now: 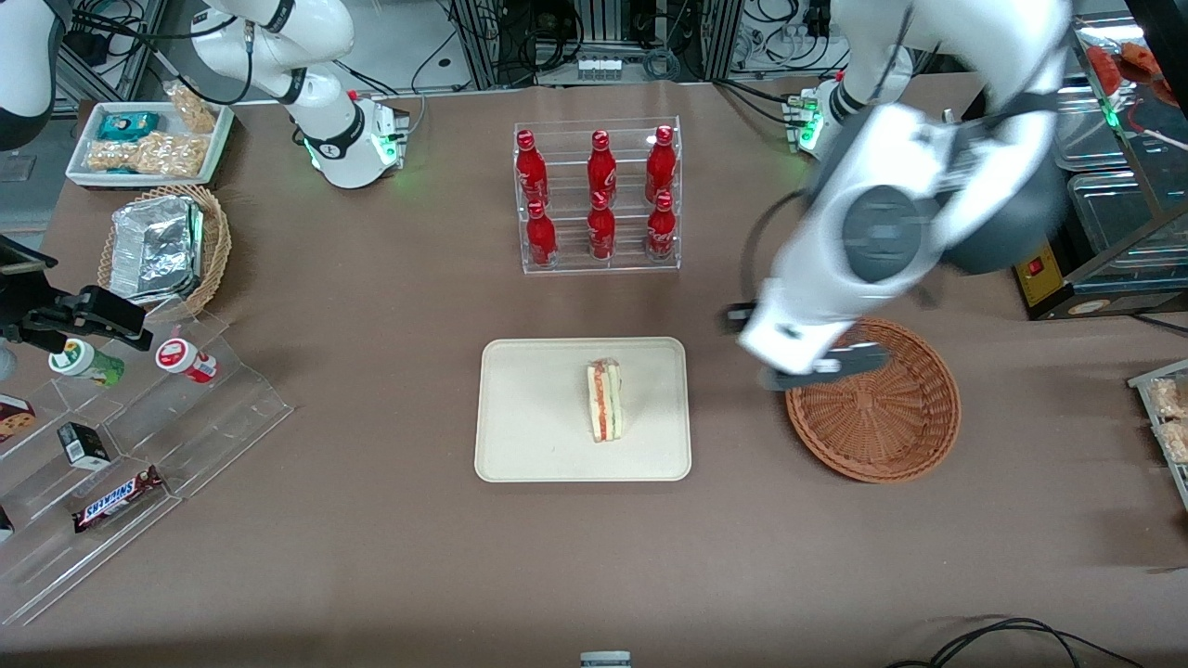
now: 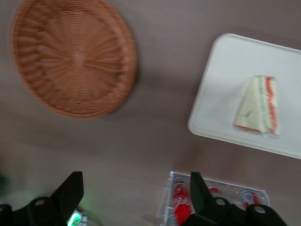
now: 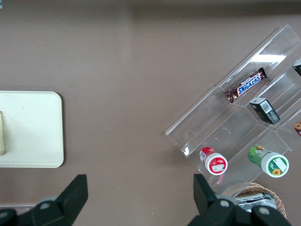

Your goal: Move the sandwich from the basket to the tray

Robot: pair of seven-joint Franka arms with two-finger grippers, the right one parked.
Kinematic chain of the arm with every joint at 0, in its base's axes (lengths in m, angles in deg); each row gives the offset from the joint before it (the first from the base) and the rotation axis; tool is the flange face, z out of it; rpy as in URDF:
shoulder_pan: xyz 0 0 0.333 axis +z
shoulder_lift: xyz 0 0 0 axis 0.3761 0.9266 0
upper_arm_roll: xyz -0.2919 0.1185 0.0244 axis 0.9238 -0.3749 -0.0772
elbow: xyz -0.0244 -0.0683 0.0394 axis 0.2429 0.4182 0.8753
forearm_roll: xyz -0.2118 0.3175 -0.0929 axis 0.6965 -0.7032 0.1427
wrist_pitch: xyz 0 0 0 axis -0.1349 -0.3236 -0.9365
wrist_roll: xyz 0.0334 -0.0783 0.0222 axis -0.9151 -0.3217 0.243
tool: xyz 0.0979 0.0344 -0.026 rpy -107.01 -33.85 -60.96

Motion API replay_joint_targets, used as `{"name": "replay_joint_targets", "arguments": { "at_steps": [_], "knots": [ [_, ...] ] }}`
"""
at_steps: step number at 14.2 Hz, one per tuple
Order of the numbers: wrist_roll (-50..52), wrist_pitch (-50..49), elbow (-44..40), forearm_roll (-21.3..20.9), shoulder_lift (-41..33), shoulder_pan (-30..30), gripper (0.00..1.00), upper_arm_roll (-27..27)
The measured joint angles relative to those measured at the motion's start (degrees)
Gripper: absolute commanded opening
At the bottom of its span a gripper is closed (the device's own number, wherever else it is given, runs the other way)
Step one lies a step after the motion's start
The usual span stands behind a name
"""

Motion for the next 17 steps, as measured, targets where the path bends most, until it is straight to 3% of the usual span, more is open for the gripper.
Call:
{"name": "replay_joint_targets", "arguments": {
  "at_steps": [4,7,12,17],
  "knots": [
    [-13.1,-8.0,0.3,0.1,-4.7,13.0,1.0,-0.3],
    [-22.0,-9.3,0.3,-1.7,-5.7,18.5,1.0,-0.4],
    [-26.6,-8.7,0.2,-4.7,-6.3,18.5,1.0,0.5],
    [-27.0,-4.6,7.7,-4.2,-14.2,18.8,1.0,0.5]
  ]
}}
